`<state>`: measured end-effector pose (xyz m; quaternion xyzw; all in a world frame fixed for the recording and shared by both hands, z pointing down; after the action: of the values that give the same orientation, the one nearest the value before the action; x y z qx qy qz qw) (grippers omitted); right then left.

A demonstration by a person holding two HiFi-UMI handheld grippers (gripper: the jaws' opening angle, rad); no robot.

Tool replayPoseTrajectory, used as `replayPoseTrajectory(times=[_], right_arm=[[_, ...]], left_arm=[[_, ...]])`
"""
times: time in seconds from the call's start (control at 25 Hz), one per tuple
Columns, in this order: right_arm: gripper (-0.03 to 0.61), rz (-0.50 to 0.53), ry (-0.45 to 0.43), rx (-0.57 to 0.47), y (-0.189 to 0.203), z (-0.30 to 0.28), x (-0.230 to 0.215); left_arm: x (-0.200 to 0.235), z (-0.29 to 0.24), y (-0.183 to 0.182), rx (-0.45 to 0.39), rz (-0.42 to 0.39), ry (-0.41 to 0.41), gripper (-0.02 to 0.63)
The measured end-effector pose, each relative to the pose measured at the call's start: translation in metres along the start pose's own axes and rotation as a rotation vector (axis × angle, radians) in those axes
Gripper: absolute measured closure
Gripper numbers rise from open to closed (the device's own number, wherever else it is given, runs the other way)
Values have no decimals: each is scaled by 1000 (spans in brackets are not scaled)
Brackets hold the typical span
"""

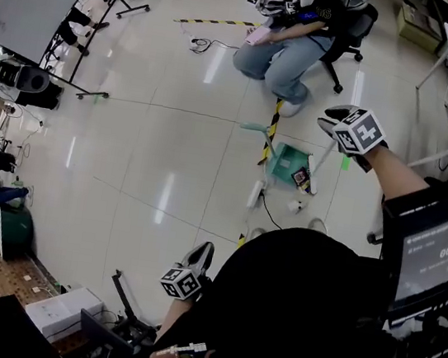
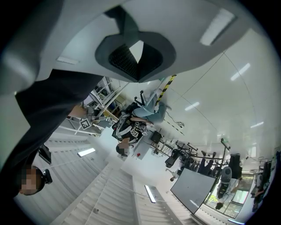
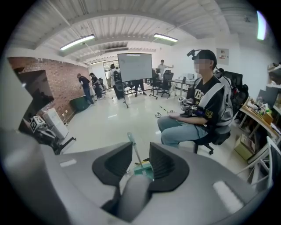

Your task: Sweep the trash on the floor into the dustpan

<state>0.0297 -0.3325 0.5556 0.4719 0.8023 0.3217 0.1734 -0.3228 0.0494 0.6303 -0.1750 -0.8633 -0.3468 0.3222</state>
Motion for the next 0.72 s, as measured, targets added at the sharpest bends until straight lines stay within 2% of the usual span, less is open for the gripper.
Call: replayPoseTrajectory(times=[0.2,0.28,0.72], right_arm=[[456,-121,97,44,10,-13,-17],[456,-136,117,66,17,-16,-17],[457,-21,60,104,25,-12,2]], left_arm=[[7,11,5,-10,16,-17,615],[8,16,6,-12,21,-21,615],[11,16,2,-14,21,-14,615]])
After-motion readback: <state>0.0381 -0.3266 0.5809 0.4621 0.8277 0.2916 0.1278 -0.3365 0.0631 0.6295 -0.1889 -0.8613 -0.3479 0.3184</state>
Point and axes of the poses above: the fingertips, and each gripper's own axes: z backward along the fingers, x to its left, y out of its underside, the point moved 4 cm from there along z, backward along the fingers, and after that the axes turned 12 degrees about z, right-handed, at the moved point
